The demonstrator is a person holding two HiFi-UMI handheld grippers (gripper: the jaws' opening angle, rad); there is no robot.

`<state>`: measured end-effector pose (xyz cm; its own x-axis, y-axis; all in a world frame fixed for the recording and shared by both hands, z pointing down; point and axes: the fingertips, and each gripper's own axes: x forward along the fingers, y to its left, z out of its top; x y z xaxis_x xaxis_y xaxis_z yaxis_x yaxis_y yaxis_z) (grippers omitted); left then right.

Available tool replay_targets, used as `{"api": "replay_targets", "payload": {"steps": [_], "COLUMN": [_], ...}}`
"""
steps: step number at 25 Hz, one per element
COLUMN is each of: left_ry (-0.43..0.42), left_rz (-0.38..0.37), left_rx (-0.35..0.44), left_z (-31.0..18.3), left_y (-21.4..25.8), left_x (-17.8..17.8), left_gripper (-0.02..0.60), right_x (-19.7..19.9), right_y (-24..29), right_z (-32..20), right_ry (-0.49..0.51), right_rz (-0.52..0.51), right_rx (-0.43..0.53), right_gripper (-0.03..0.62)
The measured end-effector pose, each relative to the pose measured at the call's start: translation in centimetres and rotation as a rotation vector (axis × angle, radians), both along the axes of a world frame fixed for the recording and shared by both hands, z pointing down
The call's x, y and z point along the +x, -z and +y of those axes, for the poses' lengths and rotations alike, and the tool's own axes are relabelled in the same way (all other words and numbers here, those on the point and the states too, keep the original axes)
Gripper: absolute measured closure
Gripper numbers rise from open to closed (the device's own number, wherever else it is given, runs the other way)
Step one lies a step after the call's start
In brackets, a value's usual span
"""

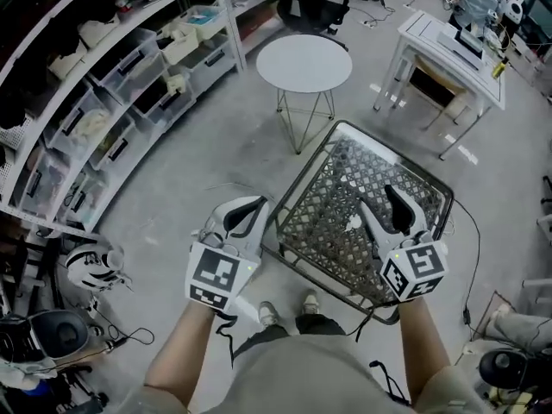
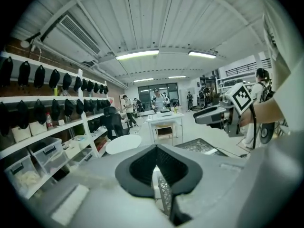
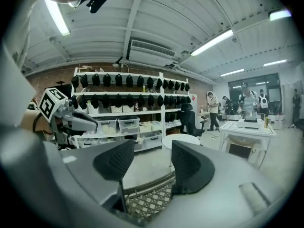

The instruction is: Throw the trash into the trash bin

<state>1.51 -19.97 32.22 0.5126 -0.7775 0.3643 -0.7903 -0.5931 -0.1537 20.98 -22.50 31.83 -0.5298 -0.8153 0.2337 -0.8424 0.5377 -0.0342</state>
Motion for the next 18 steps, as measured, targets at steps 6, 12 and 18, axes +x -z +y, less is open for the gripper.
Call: {"api": "replay_targets", "payload": {"steps": [6, 12, 18], "left_ry": [-0.009, -0.008, 0.037], "left_rz": [0.023, 0.016, 0.000], "left_rx": [-0.131, -0.265, -0.386], "left_z": [-2.2, -3.0, -3.1], "left_y": [-5.7, -11.6, -18.1], "left_x": [2.9, 5.1, 5.7], "left_gripper": [0.578, 0.578, 0.578], "right_x": [3.4, 5.1, 5.8], "right_y": [-9.0, -17.4, -24.9], "right_z": [-1.1, -1.6, -2.1], "right_ry": [-0.043, -0.050, -0.033], "right_rz": [0.011, 0.066, 0.113], "right_rx": [-0.168, -0.307, -0.417], "right_gripper": [0.319, 0.316, 0.313]}}
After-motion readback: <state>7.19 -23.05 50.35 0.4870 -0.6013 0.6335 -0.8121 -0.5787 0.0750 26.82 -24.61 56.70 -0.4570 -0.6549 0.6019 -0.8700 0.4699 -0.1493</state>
